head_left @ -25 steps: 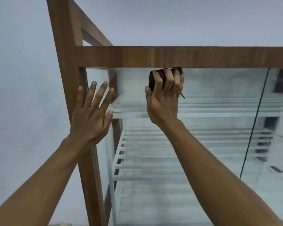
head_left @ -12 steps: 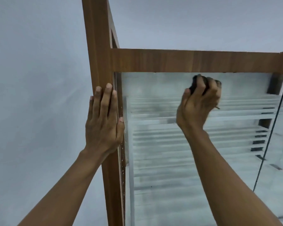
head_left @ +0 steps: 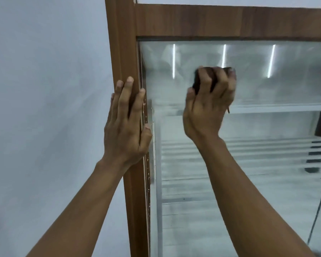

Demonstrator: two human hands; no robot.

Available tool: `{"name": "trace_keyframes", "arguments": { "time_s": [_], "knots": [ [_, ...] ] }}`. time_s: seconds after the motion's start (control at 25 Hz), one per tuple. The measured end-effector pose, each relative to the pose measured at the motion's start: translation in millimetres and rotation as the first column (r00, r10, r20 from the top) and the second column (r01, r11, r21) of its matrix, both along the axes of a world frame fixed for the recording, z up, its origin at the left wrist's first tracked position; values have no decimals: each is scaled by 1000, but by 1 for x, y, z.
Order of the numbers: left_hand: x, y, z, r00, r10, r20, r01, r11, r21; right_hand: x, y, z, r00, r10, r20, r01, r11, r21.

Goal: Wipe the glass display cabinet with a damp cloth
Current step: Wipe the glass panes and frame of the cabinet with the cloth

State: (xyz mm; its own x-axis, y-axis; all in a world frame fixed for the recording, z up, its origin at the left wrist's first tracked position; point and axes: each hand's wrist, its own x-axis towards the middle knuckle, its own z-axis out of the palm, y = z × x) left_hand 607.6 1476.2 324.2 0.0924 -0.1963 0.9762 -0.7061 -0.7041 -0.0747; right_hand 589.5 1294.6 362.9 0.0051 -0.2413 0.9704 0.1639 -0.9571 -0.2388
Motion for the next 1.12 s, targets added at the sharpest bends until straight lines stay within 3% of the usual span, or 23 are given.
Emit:
{"name": "trace_keyframes", "arguments": {
  "time_s": [0.08, 0.12, 0.16, 0.28, 0.32, 0.48, 0.56, 0.64, 0.68, 0.8, 0.84, 0.88, 0.96, 1.0, 1.04, 1.12],
  "knots": [
    [1, 4, -16, 1000, -28, 7, 29, 1000, -12, 9, 45, -33, 998, 25, -52, -43, 925, -379],
    [1, 6, -29, 999, -41, 7, 41, 999, -26, 8, 43, -48, 998, 14, -55, -38, 886, -462],
    [2, 6, -42, 998, -55, 7, 55, 998, -35, 4, 25, -56, 999, -13, -38, -6, 895, -446],
    [1, 6, -66, 997, -77, 11, 77, 996, -42, -12, -31, -39, 998, -52, 25, 52, 998, -20],
    [1, 5, -71, 996, -85, 17, 86, 995, -45, -8, -21, -37, 999, -41, 27, 41, 999, 10],
    [-3, 2, -98, 987, -152, 46, 156, 985, -73, 12, 52, -130, 1000, -7, -25, -5, 893, -450],
    [-1, 1, -123, 989, -133, 65, 137, 988, -66, 4, 8, -154, 999, -32, 6, 32, 918, -396],
    [-1, -1, -155, 988, -137, 76, 142, 988, -68, -3, -10, -159, 997, -49, 53, 53, 995, -86],
    [-1, -2, -177, 986, -152, 69, 157, 985, -72, -3, 3, -172, 999, -25, 40, 28, 997, -67],
    [-5, -3, -250, 981, -185, 50, 190, 975, -114, 5, 46, -273, 999, 15, -41, -33, 880, -474],
    [-6, -5, -272, 984, -174, 47, 178, 977, -116, 3, 28, -298, 999, -8, -46, -16, 865, -502],
    [-6, -6, -292, 987, -155, 41, 159, 981, -109, -4, -1, -310, 998, -55, -36, 34, 896, -444],
    [-4, -7, -320, 991, -134, 18, 135, 986, -97, -15, -38, -312, 995, -92, 27, 93, 995, -47],
    [-5, -7, -335, 992, -127, 11, 127, 988, -93, -16, -31, -318, 997, -72, 5, 71, 996, 51],
    [-6, -8, -349, 992, -122, 6, 123, 989, -86, -12, -9, -331, 999, -26, -26, 26, 1000, -18],
    [-7, -7, -375, 993, -116, -3, 116, 990, -84, -3, 47, -384, 995, 2, -99, -41, 918, -394]
  ]
}}
